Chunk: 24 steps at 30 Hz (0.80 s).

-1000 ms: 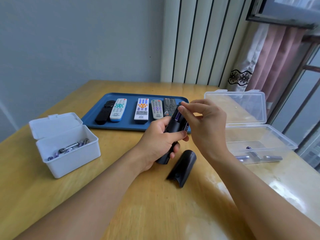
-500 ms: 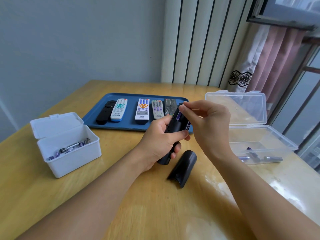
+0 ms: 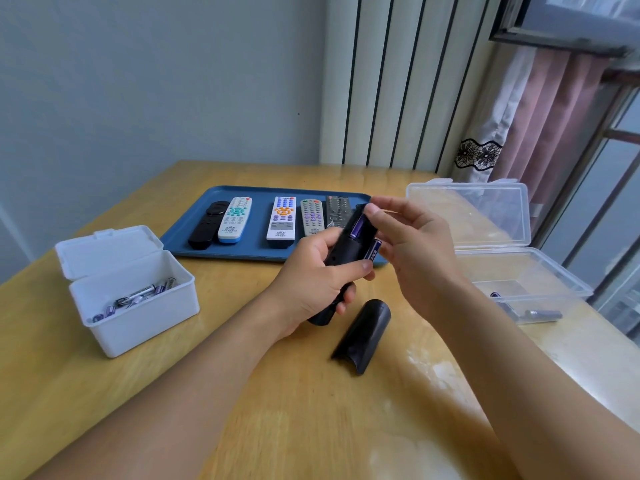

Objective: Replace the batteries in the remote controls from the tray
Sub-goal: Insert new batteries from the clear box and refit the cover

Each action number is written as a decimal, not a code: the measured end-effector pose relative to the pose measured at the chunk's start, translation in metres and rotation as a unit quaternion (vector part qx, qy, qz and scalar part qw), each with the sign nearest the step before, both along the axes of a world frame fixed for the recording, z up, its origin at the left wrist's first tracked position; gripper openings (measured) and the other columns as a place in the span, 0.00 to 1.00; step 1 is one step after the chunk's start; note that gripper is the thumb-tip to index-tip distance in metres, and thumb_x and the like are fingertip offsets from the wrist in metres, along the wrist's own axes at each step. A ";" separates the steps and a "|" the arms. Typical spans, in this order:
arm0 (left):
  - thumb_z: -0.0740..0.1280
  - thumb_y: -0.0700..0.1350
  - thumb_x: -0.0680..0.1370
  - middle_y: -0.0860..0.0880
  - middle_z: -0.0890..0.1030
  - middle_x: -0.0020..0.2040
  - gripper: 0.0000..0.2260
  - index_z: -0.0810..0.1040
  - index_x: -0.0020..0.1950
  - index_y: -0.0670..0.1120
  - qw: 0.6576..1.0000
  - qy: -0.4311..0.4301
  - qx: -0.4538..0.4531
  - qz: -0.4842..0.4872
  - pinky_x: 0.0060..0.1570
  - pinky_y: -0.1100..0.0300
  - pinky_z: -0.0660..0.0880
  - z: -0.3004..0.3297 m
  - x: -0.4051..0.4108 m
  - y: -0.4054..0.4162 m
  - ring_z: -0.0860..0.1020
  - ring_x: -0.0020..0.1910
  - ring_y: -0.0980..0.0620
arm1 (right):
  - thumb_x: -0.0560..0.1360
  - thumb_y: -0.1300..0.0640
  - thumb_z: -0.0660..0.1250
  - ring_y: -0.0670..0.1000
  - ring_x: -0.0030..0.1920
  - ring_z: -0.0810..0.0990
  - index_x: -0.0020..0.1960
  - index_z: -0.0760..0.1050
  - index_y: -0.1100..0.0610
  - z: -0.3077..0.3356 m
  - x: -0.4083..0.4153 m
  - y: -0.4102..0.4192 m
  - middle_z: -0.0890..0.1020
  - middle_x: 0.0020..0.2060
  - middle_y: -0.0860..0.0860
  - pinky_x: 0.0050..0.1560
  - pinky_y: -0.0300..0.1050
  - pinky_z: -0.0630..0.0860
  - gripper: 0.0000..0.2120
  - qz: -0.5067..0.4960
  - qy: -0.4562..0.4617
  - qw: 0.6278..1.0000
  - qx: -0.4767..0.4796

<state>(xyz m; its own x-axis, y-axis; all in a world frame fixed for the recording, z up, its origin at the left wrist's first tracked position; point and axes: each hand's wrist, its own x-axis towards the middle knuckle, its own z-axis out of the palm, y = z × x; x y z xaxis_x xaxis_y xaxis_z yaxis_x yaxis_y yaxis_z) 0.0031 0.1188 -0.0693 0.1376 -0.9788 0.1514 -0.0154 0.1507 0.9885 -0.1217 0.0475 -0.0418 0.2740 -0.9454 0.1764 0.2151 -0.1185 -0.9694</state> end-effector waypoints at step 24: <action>0.73 0.39 0.76 0.46 0.82 0.43 0.15 0.77 0.62 0.42 0.993 0.111 -0.017 0.033 0.25 0.62 0.71 0.001 0.009 -0.004 0.73 0.29 0.54 | 0.78 0.68 0.68 0.50 0.32 0.83 0.53 0.80 0.65 0.003 -0.009 0.002 0.84 0.33 0.53 0.37 0.37 0.79 0.05 0.064 0.030 0.996 -0.053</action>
<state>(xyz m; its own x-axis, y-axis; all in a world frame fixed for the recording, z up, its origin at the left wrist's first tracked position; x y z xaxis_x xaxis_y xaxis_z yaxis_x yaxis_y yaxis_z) 0.0122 0.1146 -0.0686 0.2352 -0.9613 0.1435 0.1912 0.1905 0.9629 -0.1312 0.0494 -0.0384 0.4045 -0.8786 0.2539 0.1777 -0.1969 -0.9642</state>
